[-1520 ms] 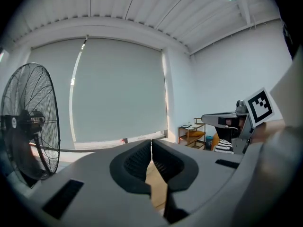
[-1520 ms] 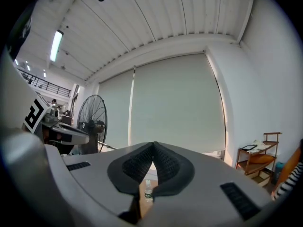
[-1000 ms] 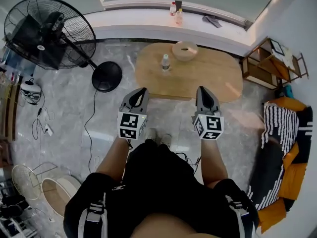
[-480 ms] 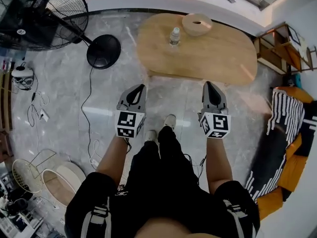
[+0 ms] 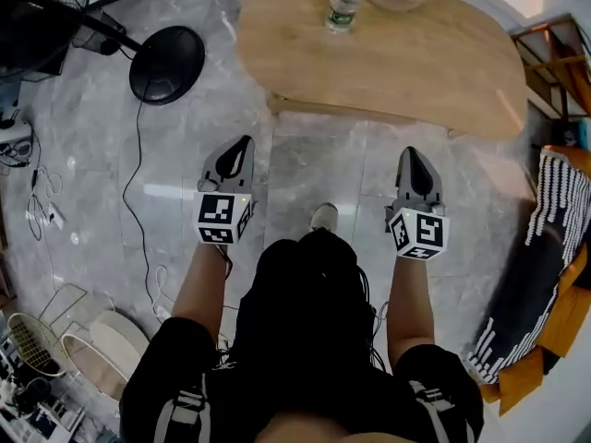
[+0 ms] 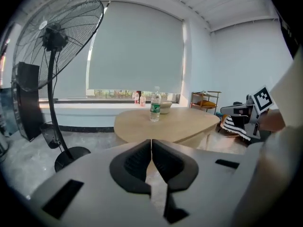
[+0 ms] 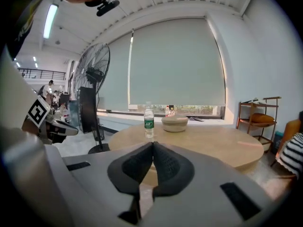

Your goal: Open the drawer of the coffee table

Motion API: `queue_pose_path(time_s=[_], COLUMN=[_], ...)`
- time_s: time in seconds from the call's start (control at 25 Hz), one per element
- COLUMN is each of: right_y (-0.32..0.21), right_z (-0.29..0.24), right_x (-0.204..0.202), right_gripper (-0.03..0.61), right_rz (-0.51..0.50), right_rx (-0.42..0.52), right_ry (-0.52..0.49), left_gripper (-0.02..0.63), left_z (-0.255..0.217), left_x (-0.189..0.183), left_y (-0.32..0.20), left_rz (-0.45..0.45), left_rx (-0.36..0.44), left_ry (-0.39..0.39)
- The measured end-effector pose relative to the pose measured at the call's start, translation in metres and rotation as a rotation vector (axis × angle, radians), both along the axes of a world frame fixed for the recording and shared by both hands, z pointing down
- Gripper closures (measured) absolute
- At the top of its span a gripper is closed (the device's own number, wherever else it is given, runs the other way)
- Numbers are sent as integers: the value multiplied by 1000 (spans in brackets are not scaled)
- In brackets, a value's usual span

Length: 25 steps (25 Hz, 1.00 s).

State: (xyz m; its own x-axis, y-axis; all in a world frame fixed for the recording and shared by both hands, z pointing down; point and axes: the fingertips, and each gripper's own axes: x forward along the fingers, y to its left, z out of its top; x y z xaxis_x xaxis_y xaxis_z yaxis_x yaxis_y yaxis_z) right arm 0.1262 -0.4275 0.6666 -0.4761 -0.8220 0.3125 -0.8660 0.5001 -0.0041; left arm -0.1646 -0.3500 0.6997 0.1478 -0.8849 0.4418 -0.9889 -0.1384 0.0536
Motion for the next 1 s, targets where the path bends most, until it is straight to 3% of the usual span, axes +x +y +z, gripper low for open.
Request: queue_pose_path(time_s=[0.2, 0.32, 0.52, 0.84, 0.88, 0.92, 1.0], right_y=[-7, -1, 6, 19, 17, 15, 11], right_z=[92, 129, 138, 132, 133, 135, 139], right_x=[16, 31, 48, 68, 70, 73, 77], right_gripper=[561, 561, 561, 555, 438, 375, 348], right_rz=[16, -12, -41, -80, -89, -101, -125], right_rx=[85, 104, 146, 101, 94, 82, 58], right_ry=[0, 23, 22, -74, -88, -102, -112], left_gripper=[588, 588, 588, 584, 499, 393, 364], left_z=[114, 152, 157, 146, 149, 153, 163], left_x=[-16, -23, -22, 3, 8, 12, 18], left_y=[-2, 11, 16, 25, 24, 23, 20], left_rz=[20, -6, 13, 134, 161, 187, 225], left_rx=[49, 80, 155, 176, 166, 150, 120], left_ry=[-7, -3, -15, 42, 51, 58, 60])
